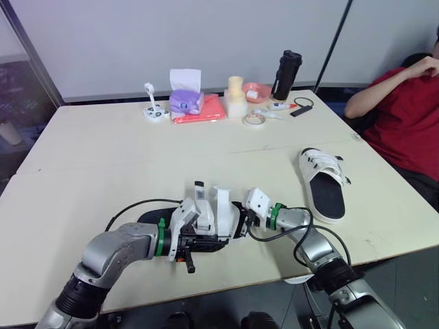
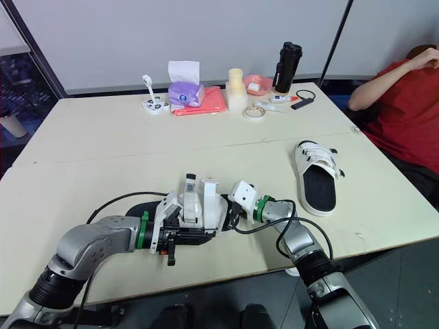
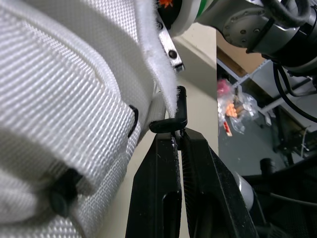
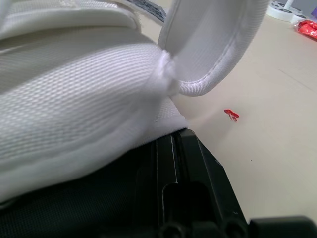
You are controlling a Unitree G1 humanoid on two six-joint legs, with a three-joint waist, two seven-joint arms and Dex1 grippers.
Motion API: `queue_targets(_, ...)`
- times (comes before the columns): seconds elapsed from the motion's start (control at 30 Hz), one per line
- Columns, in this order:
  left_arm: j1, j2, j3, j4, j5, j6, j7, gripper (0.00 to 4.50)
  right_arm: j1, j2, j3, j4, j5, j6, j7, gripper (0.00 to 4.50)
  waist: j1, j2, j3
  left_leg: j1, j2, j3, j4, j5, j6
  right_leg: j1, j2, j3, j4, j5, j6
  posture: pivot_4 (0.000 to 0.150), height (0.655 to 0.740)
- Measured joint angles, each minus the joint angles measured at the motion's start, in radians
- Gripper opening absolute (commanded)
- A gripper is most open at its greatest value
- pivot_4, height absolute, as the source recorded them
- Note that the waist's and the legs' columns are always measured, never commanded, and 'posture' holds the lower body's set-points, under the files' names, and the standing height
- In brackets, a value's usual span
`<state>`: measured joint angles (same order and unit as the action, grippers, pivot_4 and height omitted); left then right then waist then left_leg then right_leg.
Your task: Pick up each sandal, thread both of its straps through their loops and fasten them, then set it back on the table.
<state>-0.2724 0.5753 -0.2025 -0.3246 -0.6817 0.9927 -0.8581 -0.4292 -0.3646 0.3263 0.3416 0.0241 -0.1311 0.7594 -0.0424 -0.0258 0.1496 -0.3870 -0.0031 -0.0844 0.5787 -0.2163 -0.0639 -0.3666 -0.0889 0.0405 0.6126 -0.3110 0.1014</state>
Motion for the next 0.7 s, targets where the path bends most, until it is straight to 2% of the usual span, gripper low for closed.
queue_targets(0.7,0.064,0.214,-0.106,-0.031,0.043,-0.103,-0.259,0.01,0.0,0.0,0.006,0.003,0.0,-0.008,-0.008,0.0,-0.001,0.002,0.001,-0.001,0.001,0.0,-0.001,0.0,0.0,-0.002,-0.002,0.001,0.0,0.0,0.0,0.15,0.74)
